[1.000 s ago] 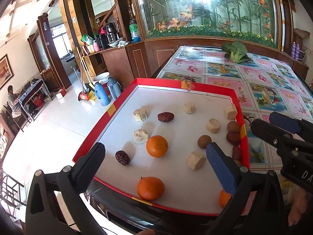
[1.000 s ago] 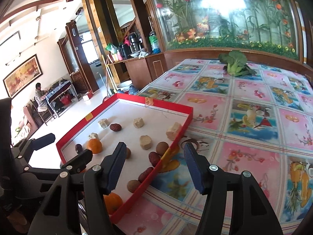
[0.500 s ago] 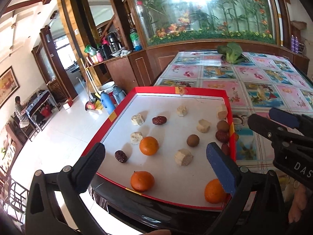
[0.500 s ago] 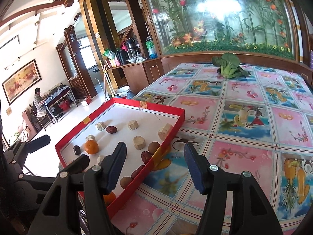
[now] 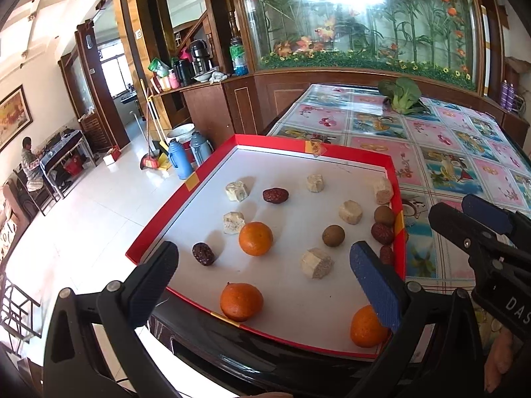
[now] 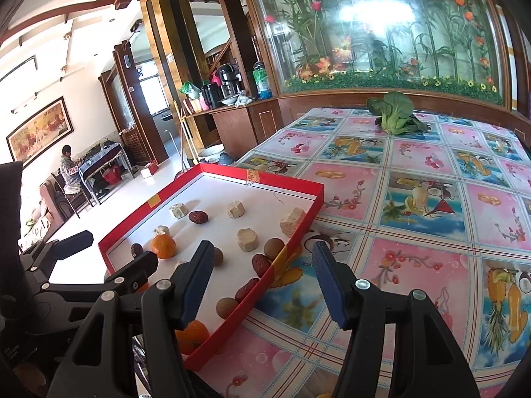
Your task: Organize fruits
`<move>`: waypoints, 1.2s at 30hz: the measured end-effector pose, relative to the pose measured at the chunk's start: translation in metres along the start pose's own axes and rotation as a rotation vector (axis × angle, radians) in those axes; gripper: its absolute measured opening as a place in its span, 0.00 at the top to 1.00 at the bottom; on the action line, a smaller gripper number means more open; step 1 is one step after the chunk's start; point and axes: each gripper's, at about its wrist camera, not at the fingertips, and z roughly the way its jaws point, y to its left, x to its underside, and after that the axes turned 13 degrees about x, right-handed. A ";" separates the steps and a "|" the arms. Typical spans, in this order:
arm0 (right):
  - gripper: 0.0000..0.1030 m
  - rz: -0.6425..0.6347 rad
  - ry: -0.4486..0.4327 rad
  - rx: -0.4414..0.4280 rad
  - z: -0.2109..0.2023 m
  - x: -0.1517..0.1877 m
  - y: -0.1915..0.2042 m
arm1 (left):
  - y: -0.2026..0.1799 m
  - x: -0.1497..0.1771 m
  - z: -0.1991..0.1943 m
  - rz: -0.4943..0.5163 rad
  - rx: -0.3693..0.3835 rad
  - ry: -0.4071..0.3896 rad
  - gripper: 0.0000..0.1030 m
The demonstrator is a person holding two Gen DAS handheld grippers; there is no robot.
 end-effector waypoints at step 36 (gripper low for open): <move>0.40 -0.032 0.022 -0.040 0.003 0.005 0.023 | 0.031 0.005 0.005 -0.080 -0.059 0.019 0.00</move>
